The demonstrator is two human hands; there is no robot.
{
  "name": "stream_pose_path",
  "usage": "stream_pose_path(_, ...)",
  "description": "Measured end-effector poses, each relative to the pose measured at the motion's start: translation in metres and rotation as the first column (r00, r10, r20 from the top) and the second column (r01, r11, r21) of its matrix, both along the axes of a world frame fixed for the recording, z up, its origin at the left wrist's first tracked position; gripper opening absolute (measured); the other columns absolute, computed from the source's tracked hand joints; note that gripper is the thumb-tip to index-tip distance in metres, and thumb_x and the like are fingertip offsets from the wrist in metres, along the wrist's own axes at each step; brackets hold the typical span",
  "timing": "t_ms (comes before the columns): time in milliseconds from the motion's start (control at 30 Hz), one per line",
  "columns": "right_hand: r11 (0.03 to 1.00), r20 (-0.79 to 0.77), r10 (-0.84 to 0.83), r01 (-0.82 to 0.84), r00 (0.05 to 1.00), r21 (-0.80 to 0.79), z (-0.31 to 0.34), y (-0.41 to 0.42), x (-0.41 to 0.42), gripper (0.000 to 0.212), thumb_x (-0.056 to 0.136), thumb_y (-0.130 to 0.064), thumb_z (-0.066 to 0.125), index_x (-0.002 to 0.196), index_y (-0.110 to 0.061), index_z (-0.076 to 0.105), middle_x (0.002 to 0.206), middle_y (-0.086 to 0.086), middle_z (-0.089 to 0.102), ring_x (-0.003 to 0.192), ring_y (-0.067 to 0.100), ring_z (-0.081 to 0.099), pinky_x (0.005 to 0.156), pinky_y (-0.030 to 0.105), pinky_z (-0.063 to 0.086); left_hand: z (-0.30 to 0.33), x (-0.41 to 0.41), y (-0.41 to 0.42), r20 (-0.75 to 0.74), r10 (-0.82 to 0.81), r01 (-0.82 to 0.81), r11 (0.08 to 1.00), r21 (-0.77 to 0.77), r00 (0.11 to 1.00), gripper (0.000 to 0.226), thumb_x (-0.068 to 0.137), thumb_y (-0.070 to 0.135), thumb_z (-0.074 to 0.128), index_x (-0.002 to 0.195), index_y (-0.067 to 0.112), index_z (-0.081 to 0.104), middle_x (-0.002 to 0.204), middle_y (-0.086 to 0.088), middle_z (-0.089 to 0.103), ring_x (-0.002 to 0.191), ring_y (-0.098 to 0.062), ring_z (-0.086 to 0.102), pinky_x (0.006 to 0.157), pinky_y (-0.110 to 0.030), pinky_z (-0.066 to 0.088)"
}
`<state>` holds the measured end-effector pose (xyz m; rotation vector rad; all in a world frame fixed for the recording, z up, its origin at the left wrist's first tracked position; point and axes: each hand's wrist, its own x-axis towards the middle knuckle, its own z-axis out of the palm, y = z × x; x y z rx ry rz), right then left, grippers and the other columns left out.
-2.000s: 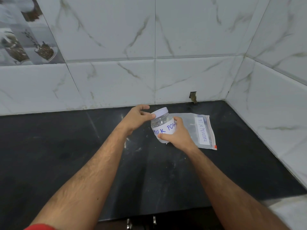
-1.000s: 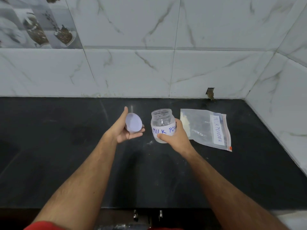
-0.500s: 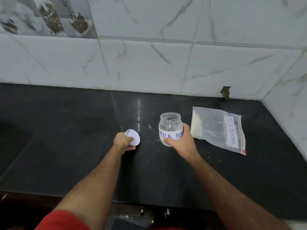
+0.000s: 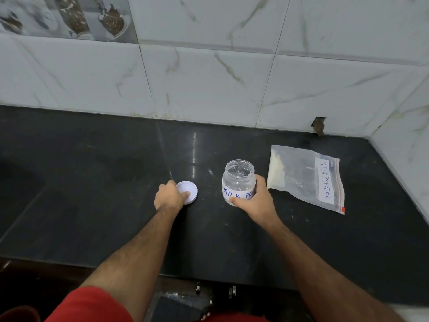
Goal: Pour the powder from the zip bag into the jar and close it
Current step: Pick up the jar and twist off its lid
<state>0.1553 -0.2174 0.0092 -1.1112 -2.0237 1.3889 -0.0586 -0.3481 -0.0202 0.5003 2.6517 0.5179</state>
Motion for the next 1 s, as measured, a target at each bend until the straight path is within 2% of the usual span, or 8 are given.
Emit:
stream_pose_path(233,1.000,0.019,0.002,-0.002,1.000,-0.015,-0.009,-0.002,-0.005,0.088,0.044,-0.046,0.089,0.120,-0.034,0.047,0.113,-0.021,0.061,0.099,-0.002,0.064,0.071,0.004,0.047,0.013,0.006,0.007,-0.205,-0.109,0.154,0.965,0.214,0.973,0.038,0.090,0.030,0.065,0.126,0.018,0.064,0.124,-0.008,0.064,0.115,-0.029,0.059,0.093,-0.040,0.049)
stream_pose_path(433,0.999,0.038,0.031,-0.031,0.999,-0.009,-0.014,-0.002,-0.018,0.079,0.054,-0.038,0.093,0.116,-0.033,0.045,0.110,-0.018,0.062,0.096,-0.005,0.062,0.073,0.004,0.044,0.019,0.028,0.029,0.054,-0.357,0.299,0.847,0.440,0.932,0.045,0.088,0.016,0.071,0.132,0.020,0.063,0.127,0.005,0.069,0.103,-0.008,0.068,0.094,-0.015,0.049)
stream_pose_path(533,0.999,0.056,0.049,-0.049,0.997,-0.004,-0.015,0.000,-0.028,0.082,0.059,-0.031,0.093,0.124,-0.025,0.044,0.115,-0.009,0.061,0.101,0.007,0.062,0.081,0.016,0.047,0.016,0.036,0.031,0.172,-0.384,0.225,0.789,0.572,0.907,0.042,0.090,0.001,0.064,0.131,0.013,0.063,0.128,-0.003,0.069,0.112,-0.016,0.067,0.101,-0.038,0.053)
stream_pose_path(600,0.998,0.073,0.067,-0.068,0.995,0.003,-0.016,0.002,-0.033,0.085,0.060,-0.028,0.094,0.129,-0.019,0.043,0.117,-0.008,0.059,0.104,0.010,0.061,0.084,0.020,0.048,0.015,0.037,0.030,0.204,-0.366,0.174,0.773,0.611,0.908,0.039,0.092,-0.002,0.060,0.128,0.013,0.064,0.123,-0.002,0.072,0.106,-0.015,0.068,0.093,-0.038,0.057)
stream_pose_path(700,0.997,0.094,0.080,-0.081,0.992,0.005,-0.019,0.003,-0.036,0.089,0.060,-0.026,0.094,0.132,-0.018,0.042,0.119,-0.009,0.057,0.108,0.012,0.060,0.087,0.023,0.049,0.015,0.040,0.030,0.247,-0.348,0.125,0.769,0.626,0.904,0.042,0.093,-0.003,0.057,0.132,0.013,0.062,0.123,-0.001,0.072,0.097,-0.010,0.068,0.067,-0.017,0.053)
stream_pose_path(767,0.995,0.110,0.095,-0.095,0.989,-0.001,-0.021,0.006,-0.036,0.092,0.059,-0.023,0.094,0.134,-0.020,0.040,0.121,-0.009,0.057,0.113,0.014,0.060,0.089,0.024,0.050,0.013,0.042,0.029,0.255,-0.336,0.104,0.765,0.636,0.907,0.045,0.094,-0.003,0.057,0.135,0.013,0.059,0.126,-0.001,0.070,0.095,-0.005,0.067,0.066,-0.012,0.051)
stream_pose_path(900,0.991,0.138,0.130,-0.127,0.982,-0.028,-0.023,0.012,-0.030,0.115,0.059,-0.020,0.093,0.152,-0.016,0.027,0.145,-0.001,0.051,0.131,0.018,0.052,0.108,0.036,0.046,0.008,0.050,0.025,0.278,-0.235,0.006,0.774,0.633,0.931,0.050,0.094,0.002,0.061,0.142,0.011,0.050,0.125,-0.003,0.064,0.105,-0.016,0.065,0.097,-0.040,0.055)
stream_pose_path(1000,0.994,0.151,0.108,-0.104,0.983,-0.033,-0.024,0.018,-0.018,0.118,0.066,-0.016,0.089,0.158,-0.018,0.015,0.157,0.005,0.040,0.142,0.020,0.041,0.113,0.032,0.037,0.001,0.059,0.018,0.254,-0.138,-0.059,0.768,0.638,0.957,0.033,0.094,0.011,0.061,0.127,0.015,0.060,0.097,0.006,0.066,0.093,-0.019,0.067,0.090,-0.047,0.058)
